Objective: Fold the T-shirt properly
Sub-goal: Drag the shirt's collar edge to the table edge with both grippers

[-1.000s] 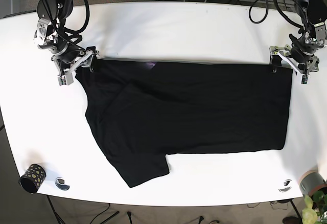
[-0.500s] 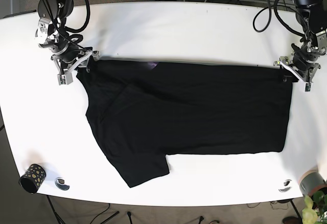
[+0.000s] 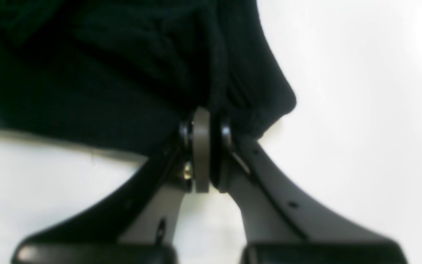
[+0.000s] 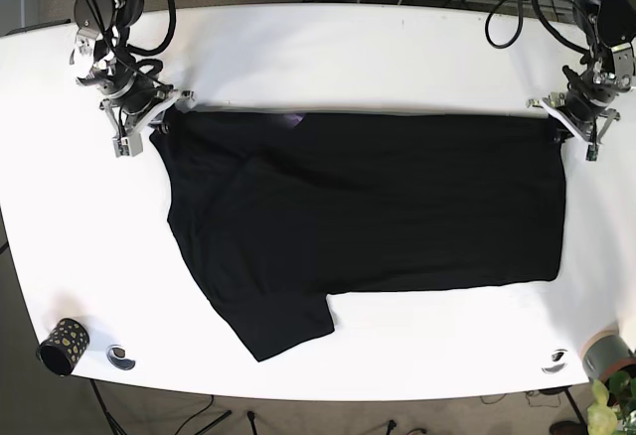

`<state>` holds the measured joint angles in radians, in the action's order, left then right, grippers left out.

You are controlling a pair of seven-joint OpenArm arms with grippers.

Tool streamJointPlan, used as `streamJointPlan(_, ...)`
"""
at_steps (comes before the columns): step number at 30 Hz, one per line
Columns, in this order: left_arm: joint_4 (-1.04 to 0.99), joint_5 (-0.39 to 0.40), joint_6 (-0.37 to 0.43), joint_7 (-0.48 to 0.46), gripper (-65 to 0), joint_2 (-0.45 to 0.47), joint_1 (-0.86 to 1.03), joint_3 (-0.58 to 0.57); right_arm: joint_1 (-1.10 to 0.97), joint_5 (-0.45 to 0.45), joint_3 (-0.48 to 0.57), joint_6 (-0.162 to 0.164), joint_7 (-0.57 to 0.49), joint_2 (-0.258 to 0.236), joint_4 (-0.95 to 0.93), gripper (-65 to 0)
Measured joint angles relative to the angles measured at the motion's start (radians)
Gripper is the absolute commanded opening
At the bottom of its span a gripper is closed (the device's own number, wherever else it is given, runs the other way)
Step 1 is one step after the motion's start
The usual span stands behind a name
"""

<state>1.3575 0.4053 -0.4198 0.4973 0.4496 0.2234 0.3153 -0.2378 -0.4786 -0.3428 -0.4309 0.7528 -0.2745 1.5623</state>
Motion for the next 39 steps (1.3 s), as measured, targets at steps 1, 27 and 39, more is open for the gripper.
streamJointPlan(1,0.024,-0.002,-0.001,0.005,-61.7,0.000,0.019,0.000,-0.019,0.005,0.000,0.001,0.004,0.000,0.026,-65.0)
streamJointPlan(27,0.243,-0.013,-0.151,0.057,-60.8,-0.042,0.364,0.238,-0.441,0.003,-0.096,-0.003,0.010,0.082,0.329,-65.0)
streamJointPlan(39,0.290,-0.012,-0.150,0.142,-18.5,-0.056,0.358,0.241,-0.446,0.005,-0.102,-0.003,0.011,0.111,0.332,-26.5)
